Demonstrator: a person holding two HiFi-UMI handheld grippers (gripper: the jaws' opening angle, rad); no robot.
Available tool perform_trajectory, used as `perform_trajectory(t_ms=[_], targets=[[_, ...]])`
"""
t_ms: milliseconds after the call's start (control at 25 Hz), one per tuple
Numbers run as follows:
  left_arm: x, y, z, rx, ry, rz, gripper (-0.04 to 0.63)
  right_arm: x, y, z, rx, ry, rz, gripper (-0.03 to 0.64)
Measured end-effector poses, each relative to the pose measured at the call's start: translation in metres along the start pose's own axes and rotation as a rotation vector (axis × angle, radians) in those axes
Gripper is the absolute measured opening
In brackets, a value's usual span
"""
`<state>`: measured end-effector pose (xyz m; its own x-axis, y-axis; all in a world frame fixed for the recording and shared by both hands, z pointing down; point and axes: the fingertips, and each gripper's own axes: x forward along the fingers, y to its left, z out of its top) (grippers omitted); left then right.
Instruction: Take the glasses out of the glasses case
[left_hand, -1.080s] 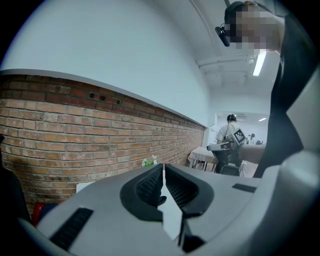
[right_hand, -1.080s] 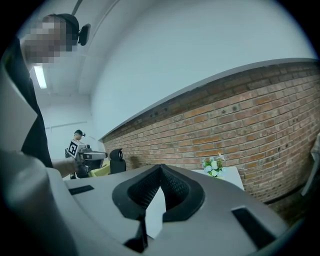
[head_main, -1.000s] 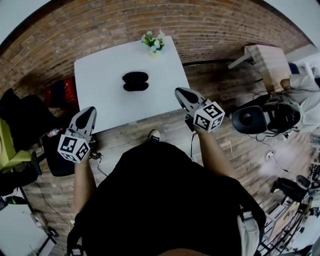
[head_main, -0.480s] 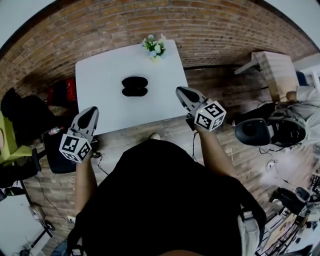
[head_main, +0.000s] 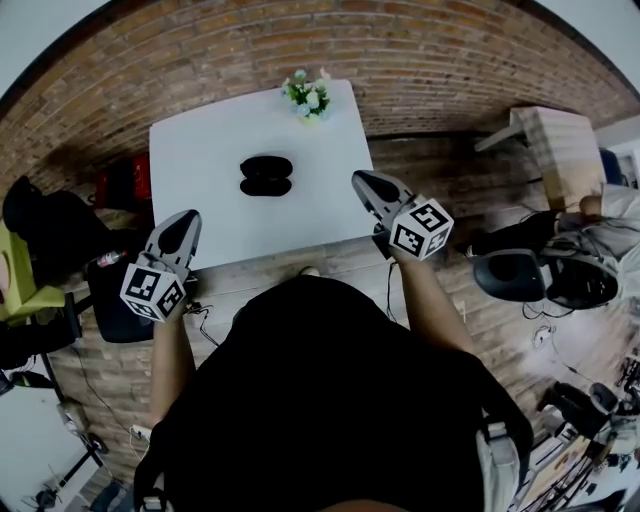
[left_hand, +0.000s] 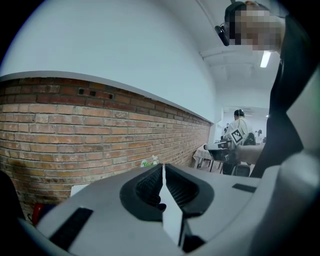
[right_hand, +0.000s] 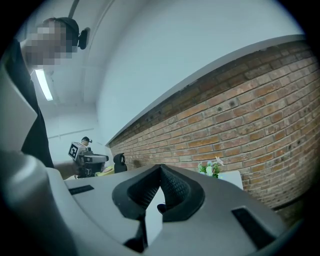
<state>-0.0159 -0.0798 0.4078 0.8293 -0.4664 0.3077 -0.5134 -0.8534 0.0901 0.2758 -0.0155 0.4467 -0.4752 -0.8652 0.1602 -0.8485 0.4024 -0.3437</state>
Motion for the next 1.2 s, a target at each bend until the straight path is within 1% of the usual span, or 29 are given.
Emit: perform_trajectory(t_ms=[320,640,880,1200], targets=[[0.007,-0.007,0.001,0.005,0.002,-0.003,0.028,-0.004,-0.004,-0.001,0.006,0.007,0.01,0.015],[-0.009,-0.013,-0.005,-0.003,0.008,0.027,0.034,-0.001,0.001,-0.001,0.007,0.017,0.032,0.015],[-0.016,-0.01,-0.007,-0.018,0.009,0.038,0.038,0.004,0.008,-0.005,0.012,0.027,0.045,0.015],[-0.006,0.002,-0.005,-0.017,-0.008,0.02,0.051,0.014,0.009,-0.007,0.016,0.042,0.036,0.015]])
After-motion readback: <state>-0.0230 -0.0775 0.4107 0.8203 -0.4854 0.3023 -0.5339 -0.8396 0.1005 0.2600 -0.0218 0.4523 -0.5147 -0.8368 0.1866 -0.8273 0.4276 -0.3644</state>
